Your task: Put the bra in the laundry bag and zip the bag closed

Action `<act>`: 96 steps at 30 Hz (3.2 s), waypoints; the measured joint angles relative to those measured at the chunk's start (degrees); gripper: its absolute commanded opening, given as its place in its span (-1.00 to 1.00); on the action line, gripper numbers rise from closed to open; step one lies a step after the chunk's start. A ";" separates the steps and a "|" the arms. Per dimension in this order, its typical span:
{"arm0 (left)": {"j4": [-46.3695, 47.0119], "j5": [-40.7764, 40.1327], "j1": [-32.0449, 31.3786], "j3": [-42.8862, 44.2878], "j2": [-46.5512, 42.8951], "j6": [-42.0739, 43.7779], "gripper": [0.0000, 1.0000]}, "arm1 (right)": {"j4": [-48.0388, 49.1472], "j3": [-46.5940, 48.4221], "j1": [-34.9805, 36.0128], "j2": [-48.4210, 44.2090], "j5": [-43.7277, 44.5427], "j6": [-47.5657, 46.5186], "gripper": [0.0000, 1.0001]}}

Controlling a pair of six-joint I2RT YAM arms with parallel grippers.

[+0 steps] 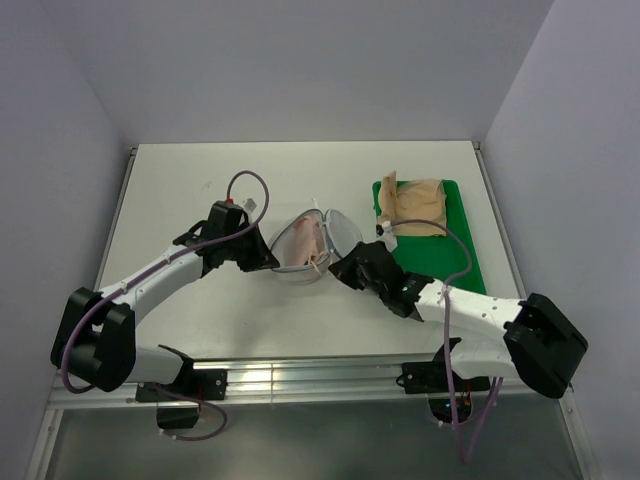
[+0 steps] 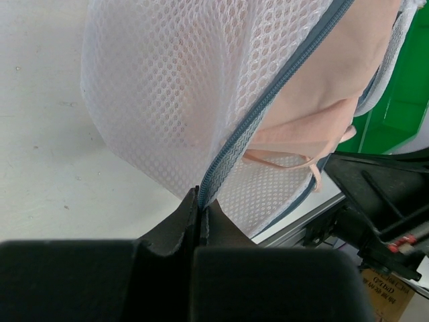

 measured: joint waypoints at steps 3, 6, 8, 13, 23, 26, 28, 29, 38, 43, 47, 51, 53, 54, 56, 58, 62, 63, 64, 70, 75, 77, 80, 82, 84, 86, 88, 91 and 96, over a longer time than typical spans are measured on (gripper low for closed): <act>-0.02 0.00 0.00 0.00 0.00 0.13 -1.00 | -2.21 2.29 0.00 -2.27 0.66 -0.31 -0.89; -0.11 0.00 0.00 0.00 0.00 0.31 -1.00 | -4.22 6.38 0.00 -3.19 0.79 -1.31 -0.92; -0.15 -0.02 -0.09 0.00 0.00 0.52 -1.00 | -5.44 10.03 0.00 -2.49 0.83 -2.21 -0.96; -0.81 -0.02 -1.05 0.70 0.00 1.20 -1.00 | -7.06 18.58 0.57 3.98 0.81 -4.48 -0.98; -1.57 0.13 -1.79 3.30 0.00 1.79 -1.00 | -10.16 25.75 5.16 21.59 0.83 -6.05 -1.00; -1.64 0.15 -1.79 3.48 0.00 1.81 -0.99 | -11.39 27.54 6.54 26.86 0.90 -6.05 -1.00; -1.64 0.15 -1.79 3.48 0.02 1.84 -1.00 | -12.17 27.87 7.06 28.41 0.90 -6.05 -0.97; -1.68 0.13 -1.79 3.48 0.02 1.84 -1.00 | -12.79 27.87 7.17 28.55 0.98 -6.08 -0.96; -1.99 -0.90 -0.50 3.48 0.79 1.77 -1.00 | -18.60 30.99 7.19 23.39 4.92 -8.55 -0.11; -3.19 -1.40 4.92 3.45 1.22 1.62 -1.00 | -20.02 32.52 7.19 18.62 5.27 -9.75 0.06; -3.61 -2.01 7.80 2.82 1.20 1.66 -1.00 | -21.24 32.83 7.17 16.06 5.84 -9.86 0.12; -4.66 -2.56 10.40 1.07 1.20 2.12 -1.00 | -21.97 32.00 6.49 13.49 5.81 -9.55 0.15; -5.99 -3.32 12.41 0.83 1.20 2.91 -1.00 | -22.01 30.86 4.98 12.00 5.57 -9.64 0.15; -6.60 -4.04 13.51 0.83 1.20 3.30 -1.00 | -21.86 30.25 3.98 11.45 5.40 -9.68 0.15; -7.50 -5.97 15.54 0.90 1.20 4.24 -1.00 | -21.59 28.79 1.09 10.56 5.16 -10.16 0.14; -8.83 -7.41 16.90 1.60 1.40 4.70 -0.89 | -21.51 27.58 -1.92 10.34 4.76 -10.80 0.14; -10.67 -9.53 17.57 6.60 3.52 5.81 -0.46 | -21.68 26.84 -6.64 10.38 4.22 -12.33 0.14; -10.97 -9.88 17.57 8.24 4.13 6.03 -0.26 | -21.59 26.84 -7.10 10.38 3.93 -12.70 0.14; -11.58 -10.19 17.55 10.01 4.72 6.32 -0.18 | -21.62 26.84 -7.39 10.38 3.63 -13.14 0.14; -13.20 -11.47 17.57 18.16 5.70 7.87 0.17 | -21.55 27.12 -8.33 12.39 1.84 -14.86 0.14; -15.41 -13.64 17.27 20.61 5.57 9.62 0.20 | -21.22 29.03 -11.30 18.12 -0.72 -16.17 0.13; -17.07 -16.24 15.93 21.35 5.11 10.40 0.22 | -21.18 29.16 -12.46 19.54 -1.75 -16.59 0.13; -20.17 -23.43 9.31 22.91 3.02 11.26 0.25 | -21.18 29.27 -13.49 19.71 -2.38 -17.03 0.13; -21.51 -28.00 2.05 23.89 0.68 11.54 0.24 | -20.85 29.38 -13.88 19.69 -2.86 -17.22 0.13; -22.60 -30.34 -4.28 24.37 -1.90 11.39 0.23 | -20.81 29.38 -14.12 19.63 -3.50 -17.29 0.13; -23.93 -32.41 -9.09 24.28 -4.52 10.29 0.23 | -20.85 29.38 -14.62 19.23 -3.93 -17.44 0.13; -24.24 -34.58 -13.38 23.04 -6.84 8.61 0.24 | -20.92 29.35 -15.32 18.45 -4.26 -17.62 0.13; -24.52 -36.72 -20.09 19.96 -8.02 5.84 0.20 | -21.09 29.35 -16.20 16.65 -4.55 -17.64 0.13; -24.37 -37.94 -29.42 15.52 -4.90 1.07 0.23 | -21.59 29.35 -17.62 12.68 -5.11 -17.64 0.13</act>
